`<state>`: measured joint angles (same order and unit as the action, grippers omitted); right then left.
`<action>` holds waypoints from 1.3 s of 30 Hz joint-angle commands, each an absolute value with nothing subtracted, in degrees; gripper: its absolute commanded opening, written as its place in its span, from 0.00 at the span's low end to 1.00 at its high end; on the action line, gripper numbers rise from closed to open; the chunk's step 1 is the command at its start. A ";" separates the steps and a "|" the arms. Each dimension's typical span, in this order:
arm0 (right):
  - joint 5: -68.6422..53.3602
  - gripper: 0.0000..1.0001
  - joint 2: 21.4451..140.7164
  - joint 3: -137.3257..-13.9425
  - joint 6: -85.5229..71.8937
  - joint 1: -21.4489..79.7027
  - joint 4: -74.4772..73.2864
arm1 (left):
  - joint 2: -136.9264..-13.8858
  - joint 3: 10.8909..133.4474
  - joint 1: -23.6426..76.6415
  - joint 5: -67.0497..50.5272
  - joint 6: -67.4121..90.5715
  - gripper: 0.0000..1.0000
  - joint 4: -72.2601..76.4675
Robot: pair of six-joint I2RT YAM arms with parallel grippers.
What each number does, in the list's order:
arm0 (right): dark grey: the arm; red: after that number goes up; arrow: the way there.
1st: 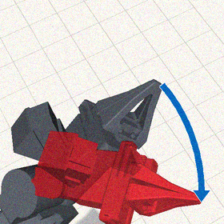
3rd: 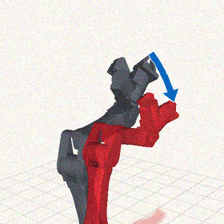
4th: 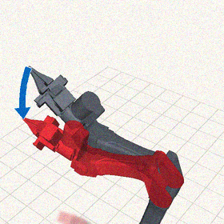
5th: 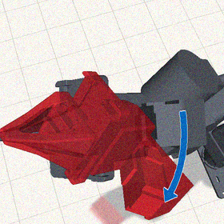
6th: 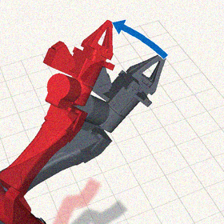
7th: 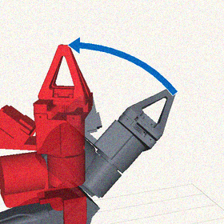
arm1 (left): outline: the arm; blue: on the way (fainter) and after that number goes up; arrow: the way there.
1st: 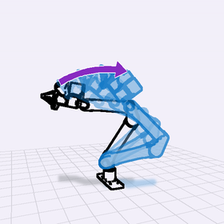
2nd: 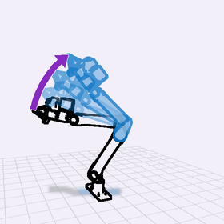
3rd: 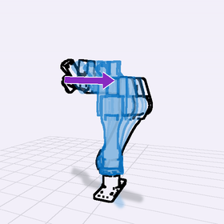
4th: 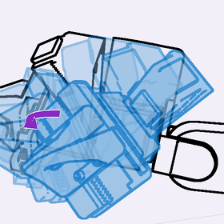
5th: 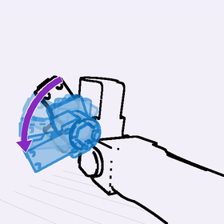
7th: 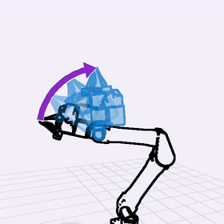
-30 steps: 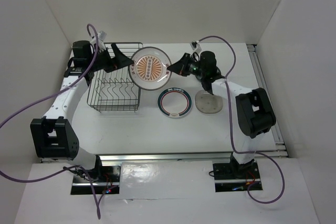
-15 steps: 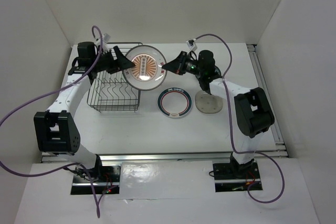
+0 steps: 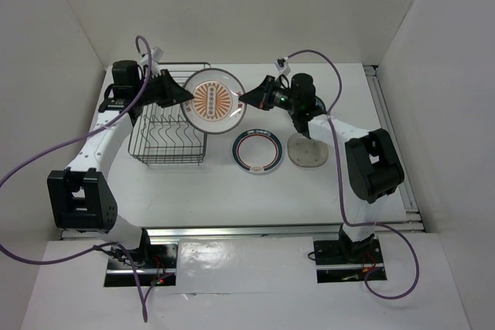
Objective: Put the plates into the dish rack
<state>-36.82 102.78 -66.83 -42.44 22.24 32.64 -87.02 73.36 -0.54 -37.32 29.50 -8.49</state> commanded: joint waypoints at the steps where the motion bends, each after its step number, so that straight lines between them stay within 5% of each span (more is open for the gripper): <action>1: -37.09 0.00 102.47 -70.14 -42.63 22.76 36.12 | -84.90 73.48 -0.70 -37.35 29.18 0.11 -5.89; 7: -38.23 0.00 103.01 -70.14 -43.68 23.29 38.40 | -86.13 74.62 -0.70 -39.81 29.18 0.00 -6.42; 10: -38.76 0.54 103.01 -70.14 -43.68 23.29 39.11 | -86.13 75.14 -0.70 -39.91 29.18 0.00 -6.42; 11: -38.06 0.94 103.01 -70.14 -43.07 23.29 38.50 | -85.26 75.15 -0.70 -38.95 29.18 0.00 -6.42; 12: -37.36 1.00 102.49 -69.61 -41.24 23.29 37.54 | -84.56 75.93 -0.70 -34.93 28.40 0.00 -7.81; 23: -14.96 1.00 89.57 -64.34 -24.27 23.82 12.60 | -74.89 85.07 -0.18 1.03 19.26 0.00 -24.07; 29: -12.48 1.00 84.21 -63.11 -21.80 23.82 5.98 | -71.20 85.08 0.44 16.48 12.93 0.00 -25.40; 39: -15.02 1.00 79.28 -60.73 -21.80 24.87 4.30 | -68.12 74.81 -2.37 21.45 4.13 0.00 -16.72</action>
<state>-14.20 82.46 -61.25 -22.81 23.46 4.27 -71.00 76.93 -0.56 18.17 7.01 -24.67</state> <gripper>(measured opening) 0.999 0.187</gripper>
